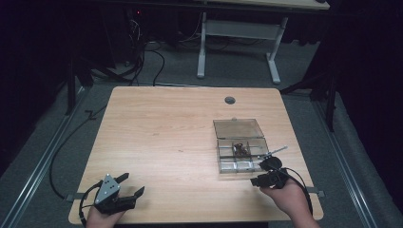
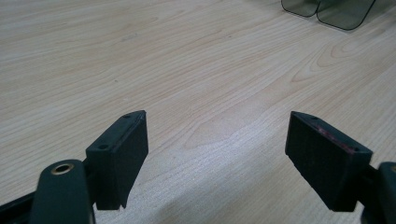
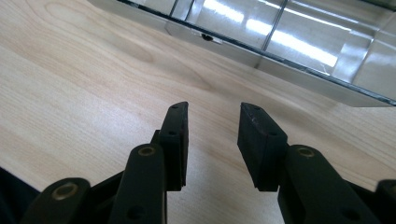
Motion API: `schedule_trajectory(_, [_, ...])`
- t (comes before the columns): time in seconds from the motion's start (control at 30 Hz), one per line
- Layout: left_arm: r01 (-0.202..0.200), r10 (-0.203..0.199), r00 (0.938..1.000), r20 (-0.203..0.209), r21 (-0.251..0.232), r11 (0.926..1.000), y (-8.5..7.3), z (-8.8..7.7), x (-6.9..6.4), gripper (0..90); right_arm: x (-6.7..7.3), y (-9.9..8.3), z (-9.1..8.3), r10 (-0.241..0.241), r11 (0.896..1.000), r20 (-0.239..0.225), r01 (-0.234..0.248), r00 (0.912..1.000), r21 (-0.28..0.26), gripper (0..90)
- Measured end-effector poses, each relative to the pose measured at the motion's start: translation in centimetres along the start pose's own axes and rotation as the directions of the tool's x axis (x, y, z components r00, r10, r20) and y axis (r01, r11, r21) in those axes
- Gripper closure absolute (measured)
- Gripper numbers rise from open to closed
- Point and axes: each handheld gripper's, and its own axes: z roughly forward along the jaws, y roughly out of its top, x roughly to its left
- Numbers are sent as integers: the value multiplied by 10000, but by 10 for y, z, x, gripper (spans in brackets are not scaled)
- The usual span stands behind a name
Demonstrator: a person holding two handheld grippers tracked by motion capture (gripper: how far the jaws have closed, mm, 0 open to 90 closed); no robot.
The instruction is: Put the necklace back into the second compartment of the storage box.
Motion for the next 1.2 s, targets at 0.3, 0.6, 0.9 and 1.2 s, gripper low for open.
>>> schedule_trajectory(0.3, [117, -117, 9999, 59, -34, 9999, 0, -1, 2, 219, 5, -28, 12, -15, 9728, -215, -35, 9998, -2318, 554])
schedule_trajectory(0.6, [253, -251, 9996, 129, -164, 9995, 0, -3, 4, 218, 17, -63, 31, -126, 8653, 102, 160, 9999, -5009, 512])
schedule_trajectory(0.9, [-85, 86, 9999, 89, -133, 9999, 0, 0, 0, 218, 24, -73, 44, -743, 7593, 589, 948, 9955, -6438, 503])
schedule_trajectory(1.2, [-41, 41, 10000, -54, -96, 9999, 1, 2, 0, 218, 15, -80, 40, -34, 7195, 23, 41, 10000, -6945, 502])
